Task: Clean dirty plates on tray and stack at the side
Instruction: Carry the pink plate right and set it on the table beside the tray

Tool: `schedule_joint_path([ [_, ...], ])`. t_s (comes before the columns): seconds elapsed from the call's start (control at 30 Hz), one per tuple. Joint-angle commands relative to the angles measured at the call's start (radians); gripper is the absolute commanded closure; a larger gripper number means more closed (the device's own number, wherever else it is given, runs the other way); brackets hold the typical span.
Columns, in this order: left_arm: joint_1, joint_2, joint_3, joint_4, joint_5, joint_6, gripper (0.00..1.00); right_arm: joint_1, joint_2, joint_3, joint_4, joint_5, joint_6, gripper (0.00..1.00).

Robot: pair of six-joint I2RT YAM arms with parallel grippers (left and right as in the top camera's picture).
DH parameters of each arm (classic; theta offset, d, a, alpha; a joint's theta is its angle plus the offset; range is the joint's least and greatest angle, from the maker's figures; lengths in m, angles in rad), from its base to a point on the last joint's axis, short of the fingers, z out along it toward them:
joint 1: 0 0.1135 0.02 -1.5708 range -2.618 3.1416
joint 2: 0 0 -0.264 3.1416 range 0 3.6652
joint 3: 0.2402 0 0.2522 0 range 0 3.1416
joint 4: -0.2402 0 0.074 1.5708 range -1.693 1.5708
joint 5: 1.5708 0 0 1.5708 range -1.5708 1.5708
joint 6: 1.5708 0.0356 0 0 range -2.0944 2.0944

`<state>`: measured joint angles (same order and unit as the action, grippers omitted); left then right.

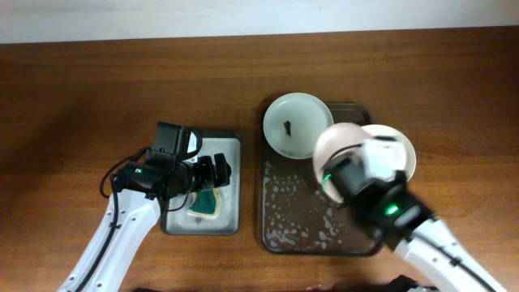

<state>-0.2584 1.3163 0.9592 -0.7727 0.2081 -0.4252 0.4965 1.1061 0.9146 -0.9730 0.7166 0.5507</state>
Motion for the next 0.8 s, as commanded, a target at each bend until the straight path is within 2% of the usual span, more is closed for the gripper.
schedule_joint_path([
  [0.0,0.006,-0.011,-0.001,0.002,0.013,0.008,0.00,-0.348,-0.035,0.029,0.068,-0.543,-0.177,0.96],
  [0.03,0.006,-0.011,-0.001,0.002,0.013,0.008,0.00,-0.512,-0.033,0.029,0.090,-0.710,-0.208,0.96],
  [0.1,0.006,-0.011,-0.001,0.002,0.013,0.008,0.00,-0.767,-0.023,0.029,0.116,-0.903,-0.207,0.96],
  [0.2,0.006,-0.011,-0.001,0.002,0.013,0.008,0.00,-1.076,0.020,0.029,0.174,-1.092,-0.201,0.96],
  [0.27,0.006,-0.011,-0.001,0.002,0.013,0.008,0.00,-1.260,0.075,0.029,0.214,-1.124,-0.149,0.96],
  [0.43,0.006,-0.011,-0.001,0.002,0.013,0.008,0.00,-1.464,0.253,0.029,0.285,-1.123,-0.145,0.96],
  [0.67,0.006,-0.011,-0.001,0.002,0.013,0.008,0.01,-1.511,0.508,0.029,0.366,-1.085,-0.151,0.95],
  [0.7,0.006,-0.011,-0.001,0.002,0.013,0.008,0.00,-1.511,0.513,0.029,0.378,-1.084,-0.188,0.76],
  [0.77,0.006,-0.011,-0.001,0.002,0.013,0.008,0.00,-1.509,0.489,0.041,0.388,-1.137,-0.233,0.57],
])
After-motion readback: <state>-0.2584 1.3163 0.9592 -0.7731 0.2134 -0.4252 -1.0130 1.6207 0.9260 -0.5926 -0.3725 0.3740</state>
